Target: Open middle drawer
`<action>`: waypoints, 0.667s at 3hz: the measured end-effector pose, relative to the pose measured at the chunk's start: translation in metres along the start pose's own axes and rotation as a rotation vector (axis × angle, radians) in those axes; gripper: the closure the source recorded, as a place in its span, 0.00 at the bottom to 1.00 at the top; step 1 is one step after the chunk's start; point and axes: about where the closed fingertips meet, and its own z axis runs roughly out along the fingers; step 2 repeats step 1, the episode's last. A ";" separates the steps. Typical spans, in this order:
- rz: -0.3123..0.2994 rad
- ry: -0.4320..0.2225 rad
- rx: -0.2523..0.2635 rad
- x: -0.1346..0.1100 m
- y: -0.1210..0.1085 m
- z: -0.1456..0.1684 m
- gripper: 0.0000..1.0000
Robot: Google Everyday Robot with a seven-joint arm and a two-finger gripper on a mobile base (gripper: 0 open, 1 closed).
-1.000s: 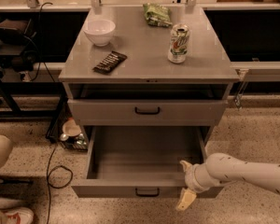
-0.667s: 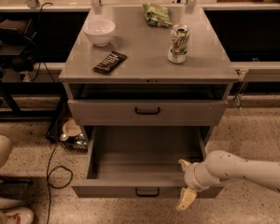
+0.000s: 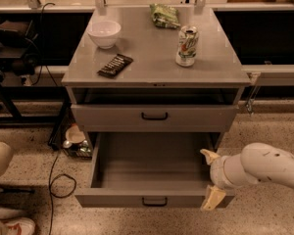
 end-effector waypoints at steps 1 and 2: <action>0.017 0.039 0.115 -0.004 -0.034 -0.061 0.00; 0.017 0.039 0.115 -0.004 -0.034 -0.061 0.00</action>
Offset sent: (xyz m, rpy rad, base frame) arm 0.0000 0.0000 0.0000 0.0000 0.0000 0.0000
